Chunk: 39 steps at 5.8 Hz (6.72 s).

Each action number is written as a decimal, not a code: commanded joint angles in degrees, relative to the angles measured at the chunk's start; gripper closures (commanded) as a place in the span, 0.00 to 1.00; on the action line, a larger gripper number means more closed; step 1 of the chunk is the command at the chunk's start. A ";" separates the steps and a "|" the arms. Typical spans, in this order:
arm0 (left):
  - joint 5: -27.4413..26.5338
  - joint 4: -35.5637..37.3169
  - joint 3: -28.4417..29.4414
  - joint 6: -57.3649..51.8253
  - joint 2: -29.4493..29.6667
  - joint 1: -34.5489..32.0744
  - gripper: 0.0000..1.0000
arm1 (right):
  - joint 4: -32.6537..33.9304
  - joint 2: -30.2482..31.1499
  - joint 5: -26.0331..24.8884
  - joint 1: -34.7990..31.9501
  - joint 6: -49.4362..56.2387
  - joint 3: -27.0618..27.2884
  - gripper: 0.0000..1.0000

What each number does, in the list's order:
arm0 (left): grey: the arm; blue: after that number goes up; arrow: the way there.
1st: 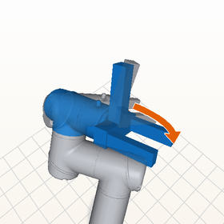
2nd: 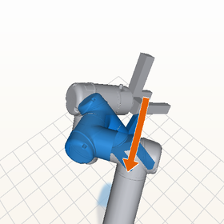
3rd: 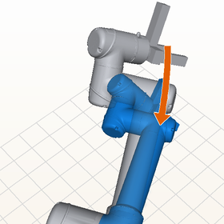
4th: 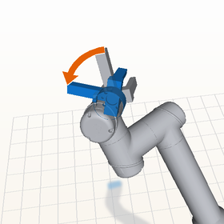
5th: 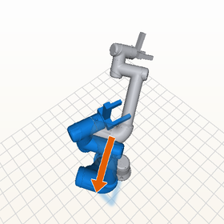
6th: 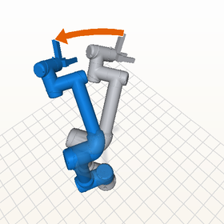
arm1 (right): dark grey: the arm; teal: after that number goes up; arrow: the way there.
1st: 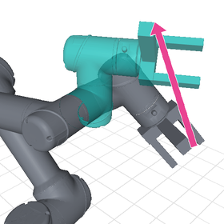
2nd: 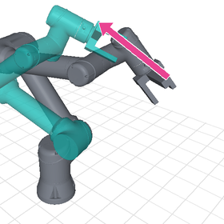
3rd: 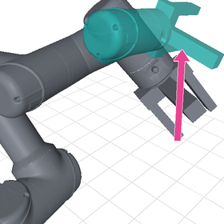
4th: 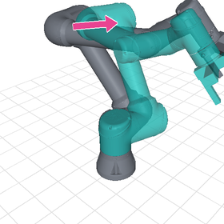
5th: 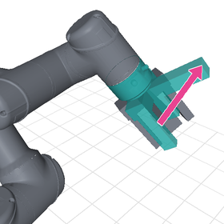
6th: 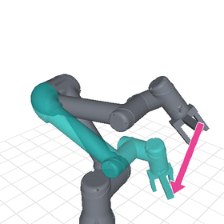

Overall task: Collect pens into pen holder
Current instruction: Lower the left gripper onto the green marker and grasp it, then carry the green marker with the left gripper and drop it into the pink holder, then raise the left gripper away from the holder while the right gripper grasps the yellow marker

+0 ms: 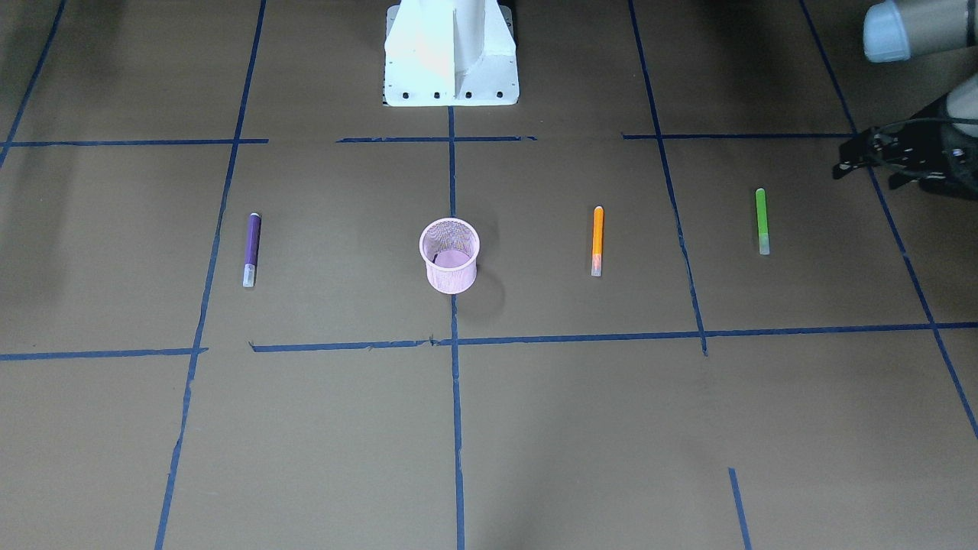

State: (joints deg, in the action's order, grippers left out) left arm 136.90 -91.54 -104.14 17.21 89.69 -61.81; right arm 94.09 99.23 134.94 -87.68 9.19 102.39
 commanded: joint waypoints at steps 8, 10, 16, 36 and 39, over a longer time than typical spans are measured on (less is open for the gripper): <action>-4.80 -2.85 14.32 0.02 8.48 10.13 0.48 | 0.13 -0.18 3.05 0.05 -0.31 -0.35 0.00; -4.80 -2.85 13.88 -0.25 8.40 10.13 0.92 | 0.13 0.09 3.05 0.05 -0.40 -0.26 0.00; -5.15 -3.29 -0.42 4.63 13.10 9.87 1.00 | -0.05 0.26 3.49 0.05 -0.22 0.18 0.00; -34.43 -16.93 3.60 46.15 36.52 25.25 0.07 | -17.67 -6.92 -0.04 2.16 -5.36 -27.99 0.02; -33.90 -15.95 3.16 49.67 36.52 25.25 0.07 | -17.36 -7.99 -0.12 2.60 -6.37 -33.38 0.10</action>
State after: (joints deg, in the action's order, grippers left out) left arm 102.96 -107.56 -100.69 66.05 126.22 -36.56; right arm 76.73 91.88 134.85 -85.33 3.32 70.55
